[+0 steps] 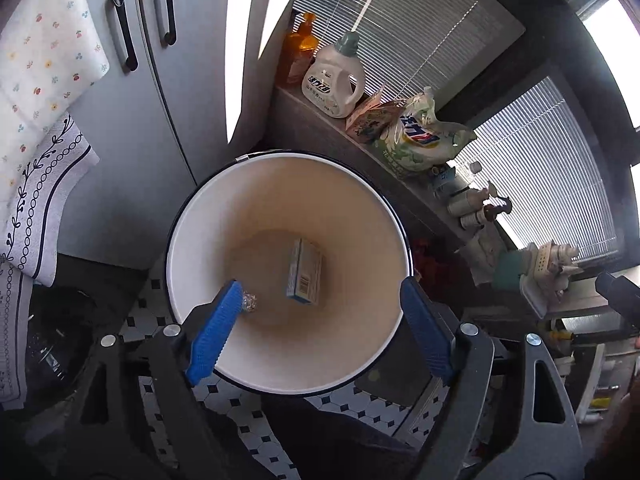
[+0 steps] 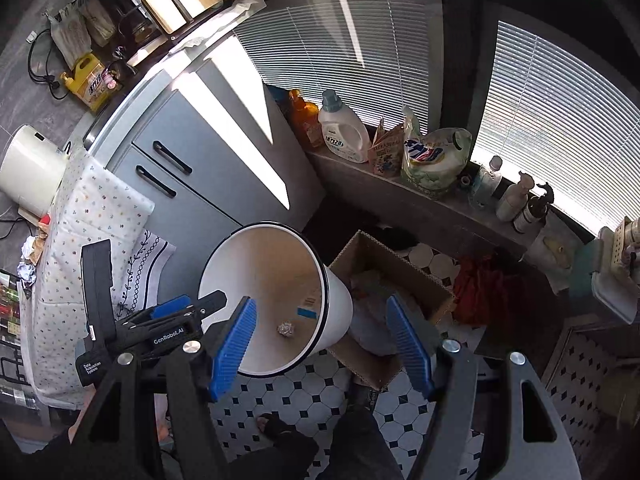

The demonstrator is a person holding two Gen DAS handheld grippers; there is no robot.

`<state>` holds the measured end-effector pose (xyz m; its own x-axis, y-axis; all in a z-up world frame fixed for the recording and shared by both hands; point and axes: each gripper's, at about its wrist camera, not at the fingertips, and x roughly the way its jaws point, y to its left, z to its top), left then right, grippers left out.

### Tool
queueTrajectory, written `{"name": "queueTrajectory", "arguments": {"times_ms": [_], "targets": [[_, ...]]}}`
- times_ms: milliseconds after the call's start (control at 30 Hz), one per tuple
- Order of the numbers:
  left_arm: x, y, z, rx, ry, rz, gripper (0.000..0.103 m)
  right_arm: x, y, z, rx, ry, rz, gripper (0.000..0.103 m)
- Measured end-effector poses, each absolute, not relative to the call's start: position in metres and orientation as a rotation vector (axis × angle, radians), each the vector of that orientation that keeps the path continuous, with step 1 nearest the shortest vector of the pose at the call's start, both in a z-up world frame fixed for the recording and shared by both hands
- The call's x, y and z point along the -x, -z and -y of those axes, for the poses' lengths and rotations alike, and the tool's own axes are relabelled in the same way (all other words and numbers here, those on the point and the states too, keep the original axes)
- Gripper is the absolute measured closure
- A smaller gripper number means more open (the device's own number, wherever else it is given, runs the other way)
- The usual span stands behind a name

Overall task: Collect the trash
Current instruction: 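Move both tools back toward the counter trash, then grasp a foil wrapper with the left tool while the right tool grasps brown paper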

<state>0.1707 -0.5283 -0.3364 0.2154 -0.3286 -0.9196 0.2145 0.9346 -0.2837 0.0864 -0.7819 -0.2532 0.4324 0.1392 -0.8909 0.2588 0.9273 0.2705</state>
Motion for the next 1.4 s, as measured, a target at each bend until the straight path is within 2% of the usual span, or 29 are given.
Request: {"name": "queueTrajectory", "arguments": {"times_ms": [300, 500, 633, 1000, 1400], "targets": [[-0.172, 0.304, 0.491, 0.090, 0.308, -1.247, 0.020, -0.114, 0.246, 0.754, -0.387, 0.008, -1.104, 0.036], [-0.162, 0.261, 0.443, 0.144, 0.243, -1.155, 0.017, -0.139, 0.224, 0.708, -0.302, -0.087, -1.046, 0.015], [-0.153, 0.225, 0.397, 0.191, 0.157, -1.065, 0.007, -0.153, 0.207, 0.667, -0.255, -0.182, -1.003, 0.008], [-0.143, 0.152, 0.270, 0.224, 0.029, -0.904, 0.006, -0.171, 0.164, 0.555, -0.218, -0.215, -0.862, 0.008], [-0.158, 0.114, 0.139, 0.243, -0.075, -0.780, 0.006, -0.188, 0.123, 0.432, -0.141, -0.254, -0.749, 0.007]]}}
